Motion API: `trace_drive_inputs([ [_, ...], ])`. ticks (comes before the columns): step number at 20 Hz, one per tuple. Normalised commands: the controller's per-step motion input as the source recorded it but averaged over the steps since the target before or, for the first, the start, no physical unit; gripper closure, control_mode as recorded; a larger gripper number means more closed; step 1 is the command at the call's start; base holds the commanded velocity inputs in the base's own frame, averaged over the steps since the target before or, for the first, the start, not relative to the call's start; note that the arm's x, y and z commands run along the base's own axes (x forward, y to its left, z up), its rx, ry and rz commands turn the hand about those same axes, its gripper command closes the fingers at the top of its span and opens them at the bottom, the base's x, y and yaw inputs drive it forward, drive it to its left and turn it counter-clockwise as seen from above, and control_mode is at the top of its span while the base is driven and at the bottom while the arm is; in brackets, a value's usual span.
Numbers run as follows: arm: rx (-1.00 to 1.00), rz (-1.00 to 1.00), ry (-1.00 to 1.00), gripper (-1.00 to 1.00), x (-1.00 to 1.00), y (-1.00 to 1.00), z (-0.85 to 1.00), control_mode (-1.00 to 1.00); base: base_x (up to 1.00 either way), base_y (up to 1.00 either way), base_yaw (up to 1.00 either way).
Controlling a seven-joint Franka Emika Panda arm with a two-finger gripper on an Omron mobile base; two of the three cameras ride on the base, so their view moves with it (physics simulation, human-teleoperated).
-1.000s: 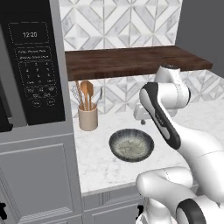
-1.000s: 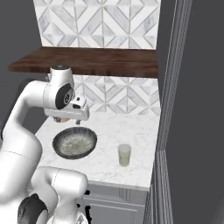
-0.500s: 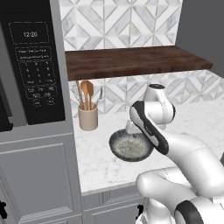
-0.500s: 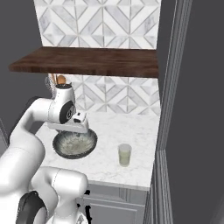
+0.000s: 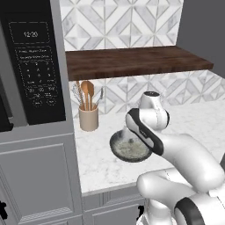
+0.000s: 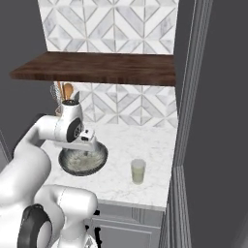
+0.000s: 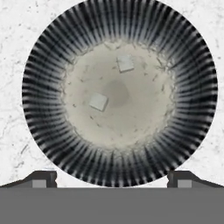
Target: Grab a lemon wedge from the fridge and one ice cube from the ice bowl, and put them in the glass of lemonade.
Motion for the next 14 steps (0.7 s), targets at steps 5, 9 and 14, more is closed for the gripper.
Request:
trace_drive_inputs([
  [5,0.0,0.01,0.19,-1.0,0.04,0.2,-0.54,-1.0,0.0,0.0,0.0],
  [9,0.0,0.0,0.07,-1.0,0.05,0.01,-0.32,-1.0,0.0,0.0,0.0],
  [14,0.0,0.0,0.0,-1.0,0.17,0.02,-0.15,-1.0,0.0,0.0,0.0],
])
